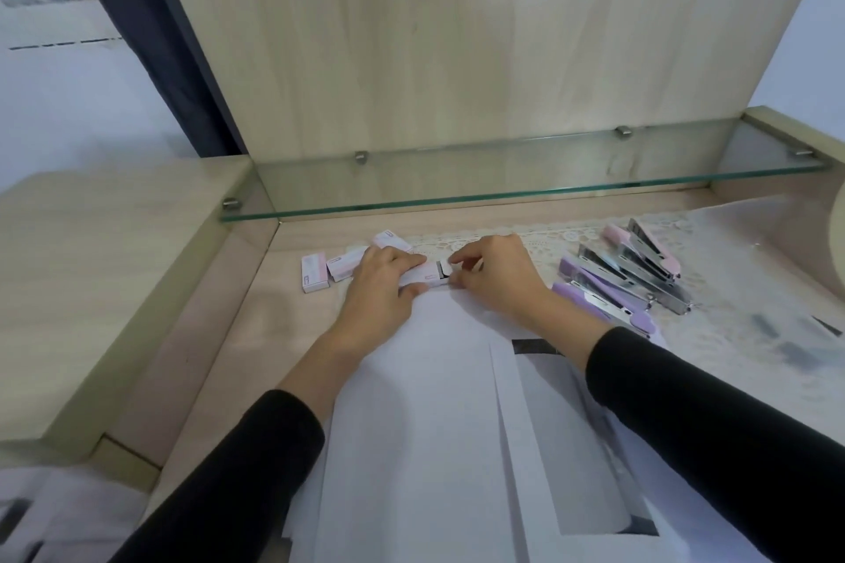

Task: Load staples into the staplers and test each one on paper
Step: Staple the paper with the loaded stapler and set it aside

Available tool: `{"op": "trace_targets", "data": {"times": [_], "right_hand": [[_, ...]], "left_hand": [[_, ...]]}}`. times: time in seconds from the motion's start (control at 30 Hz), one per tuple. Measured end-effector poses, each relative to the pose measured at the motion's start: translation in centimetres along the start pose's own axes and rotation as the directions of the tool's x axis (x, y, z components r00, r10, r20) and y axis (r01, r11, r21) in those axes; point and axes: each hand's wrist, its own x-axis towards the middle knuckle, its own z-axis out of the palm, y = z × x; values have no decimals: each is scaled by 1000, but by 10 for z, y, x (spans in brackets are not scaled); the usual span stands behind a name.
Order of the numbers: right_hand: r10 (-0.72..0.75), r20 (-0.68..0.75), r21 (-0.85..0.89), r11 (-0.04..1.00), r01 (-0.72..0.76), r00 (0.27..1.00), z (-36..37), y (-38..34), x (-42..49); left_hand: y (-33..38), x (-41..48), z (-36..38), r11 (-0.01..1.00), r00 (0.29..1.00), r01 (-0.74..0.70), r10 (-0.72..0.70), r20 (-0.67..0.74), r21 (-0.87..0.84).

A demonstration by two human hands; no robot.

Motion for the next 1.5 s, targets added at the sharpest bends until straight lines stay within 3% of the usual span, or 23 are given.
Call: {"op": "trace_targets", "data": {"times": [0.2,0.5,0.7,1.0,1.33,1.5], "right_hand": [[82,-5,284,956,-77,997,1,-4,3],[164,167,682,693,-234,972,-5,-14,-2],[233,222,757,571,-318,947,-9,-16,1],[228,241,731,597,-331,943,-8,-17,-4],[249,283,770,517,-375,926,-17,-20,-7],[265,267,736,565,-373,927,-13,-16,-8]], "left_hand": [[-2,-3,2,989,993,-22,5,-116,-145],[-1,-4,-5,971,987,-80,45,-155,-227],[2,-2,-10,961,987,-97,60,-149,-258],[2,-5,-10,957,991,-82,49,-124,-279],[-1,-8,-16,960,991,-85,55,-119,-267],[1,-11,-15,957,992,-87,57,-115,-277]]}}
